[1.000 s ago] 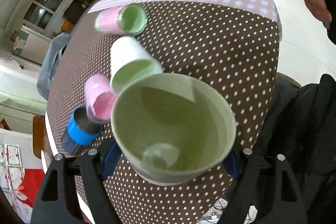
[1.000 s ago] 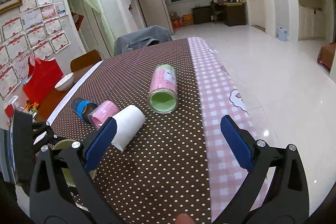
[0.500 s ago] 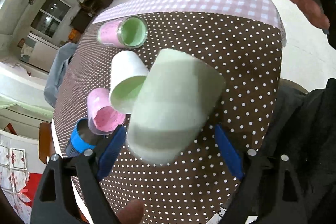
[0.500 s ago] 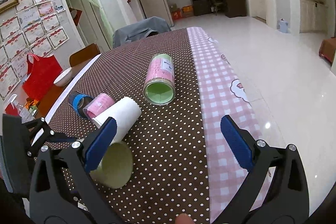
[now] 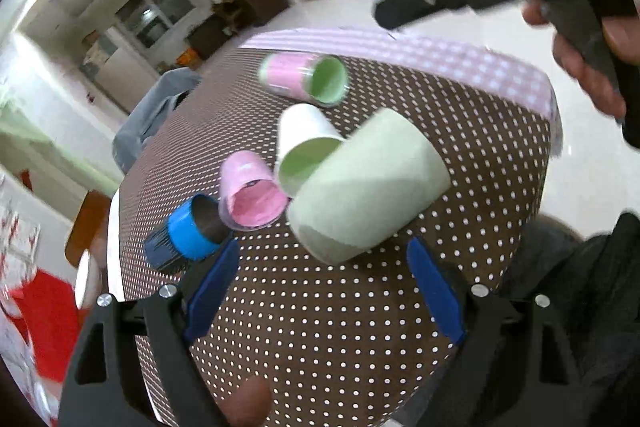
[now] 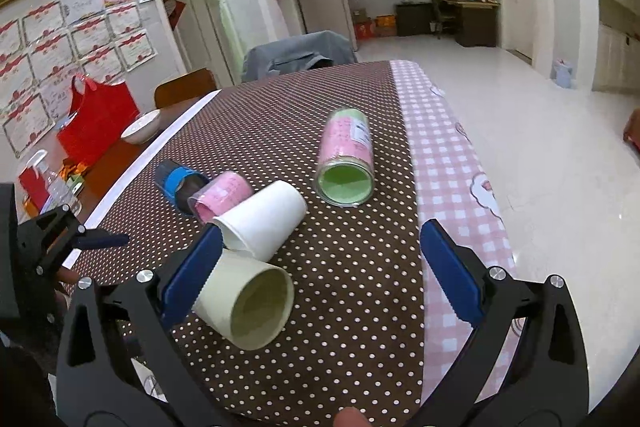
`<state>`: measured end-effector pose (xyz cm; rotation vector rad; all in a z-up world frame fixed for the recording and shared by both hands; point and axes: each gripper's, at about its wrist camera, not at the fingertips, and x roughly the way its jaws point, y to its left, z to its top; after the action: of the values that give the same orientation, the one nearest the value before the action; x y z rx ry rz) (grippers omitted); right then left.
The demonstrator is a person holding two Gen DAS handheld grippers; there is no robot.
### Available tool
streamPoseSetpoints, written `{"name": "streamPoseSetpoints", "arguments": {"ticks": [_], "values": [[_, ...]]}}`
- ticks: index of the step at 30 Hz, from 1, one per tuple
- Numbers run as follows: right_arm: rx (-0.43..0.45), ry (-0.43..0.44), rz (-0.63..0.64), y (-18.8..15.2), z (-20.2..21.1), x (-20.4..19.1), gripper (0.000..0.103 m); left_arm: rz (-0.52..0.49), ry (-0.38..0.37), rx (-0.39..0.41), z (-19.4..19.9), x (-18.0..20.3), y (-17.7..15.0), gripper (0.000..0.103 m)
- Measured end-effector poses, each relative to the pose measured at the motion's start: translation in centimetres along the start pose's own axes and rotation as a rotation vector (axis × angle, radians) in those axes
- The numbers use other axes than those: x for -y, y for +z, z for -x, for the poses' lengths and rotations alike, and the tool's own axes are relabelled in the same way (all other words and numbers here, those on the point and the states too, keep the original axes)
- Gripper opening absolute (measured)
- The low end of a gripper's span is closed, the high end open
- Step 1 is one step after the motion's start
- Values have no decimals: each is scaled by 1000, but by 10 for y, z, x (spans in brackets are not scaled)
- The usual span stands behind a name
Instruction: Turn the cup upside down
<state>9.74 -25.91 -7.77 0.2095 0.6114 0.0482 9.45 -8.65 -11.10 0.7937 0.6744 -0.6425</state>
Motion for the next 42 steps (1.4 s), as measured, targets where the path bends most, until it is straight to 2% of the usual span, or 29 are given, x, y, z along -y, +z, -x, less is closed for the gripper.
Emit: {"name": "streamPoseSetpoints", "arguments": {"ticks": [5, 14, 25, 30, 42], "values": [[1, 23, 62, 5, 1, -19, 97, 132, 29, 43, 13, -18, -5, 85], [3, 65, 144, 9, 7, -45, 97, 284, 106, 96, 38, -30, -14, 85], [-3, 114, 261, 8, 15, -73, 97, 435, 202, 152, 69, -44, -24, 85], [-18, 125, 319, 7, 15, -86, 97, 506, 223, 175, 84, -52, -27, 85], [-18, 163, 371, -1, 23, -107, 97, 645, 293, 207, 110, -61, -36, 85]]}}
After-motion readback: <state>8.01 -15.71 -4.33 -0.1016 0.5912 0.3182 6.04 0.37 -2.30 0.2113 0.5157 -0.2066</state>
